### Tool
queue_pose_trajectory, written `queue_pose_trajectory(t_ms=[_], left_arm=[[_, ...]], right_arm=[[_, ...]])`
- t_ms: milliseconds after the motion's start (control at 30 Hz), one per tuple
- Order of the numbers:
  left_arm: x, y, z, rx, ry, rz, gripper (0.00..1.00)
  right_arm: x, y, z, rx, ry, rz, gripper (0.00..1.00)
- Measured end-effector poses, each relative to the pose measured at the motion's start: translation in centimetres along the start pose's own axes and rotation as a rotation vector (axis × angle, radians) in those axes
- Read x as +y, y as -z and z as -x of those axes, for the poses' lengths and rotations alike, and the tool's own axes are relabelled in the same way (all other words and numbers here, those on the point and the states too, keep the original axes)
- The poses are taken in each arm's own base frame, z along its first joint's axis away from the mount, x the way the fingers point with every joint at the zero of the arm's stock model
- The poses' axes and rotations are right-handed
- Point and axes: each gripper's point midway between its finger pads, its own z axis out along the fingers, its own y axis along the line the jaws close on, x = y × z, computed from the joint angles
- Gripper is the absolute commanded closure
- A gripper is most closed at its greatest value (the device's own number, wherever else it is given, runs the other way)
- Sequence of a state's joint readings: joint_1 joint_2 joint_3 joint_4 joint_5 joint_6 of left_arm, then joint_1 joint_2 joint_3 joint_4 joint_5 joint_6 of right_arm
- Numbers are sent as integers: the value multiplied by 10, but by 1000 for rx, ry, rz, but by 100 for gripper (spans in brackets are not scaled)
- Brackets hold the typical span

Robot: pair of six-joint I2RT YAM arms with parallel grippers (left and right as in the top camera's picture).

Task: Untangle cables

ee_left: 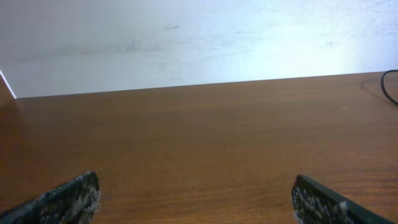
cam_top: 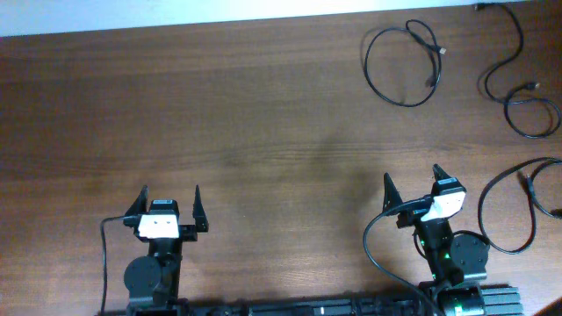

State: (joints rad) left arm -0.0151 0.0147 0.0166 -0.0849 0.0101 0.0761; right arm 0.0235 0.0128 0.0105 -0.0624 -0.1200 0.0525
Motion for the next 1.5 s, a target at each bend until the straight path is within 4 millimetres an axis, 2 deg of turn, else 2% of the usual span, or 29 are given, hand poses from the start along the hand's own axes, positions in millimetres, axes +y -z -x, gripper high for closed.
queue_pose_trajectory(t_ms=[367, 1500], left_arm=[[2, 0, 0, 0, 81, 11, 1], [2, 0, 0, 0, 85, 11, 1]], right_arm=[[0, 0, 0, 0, 0, 0, 1], [0, 0, 0, 0, 0, 0, 1]])
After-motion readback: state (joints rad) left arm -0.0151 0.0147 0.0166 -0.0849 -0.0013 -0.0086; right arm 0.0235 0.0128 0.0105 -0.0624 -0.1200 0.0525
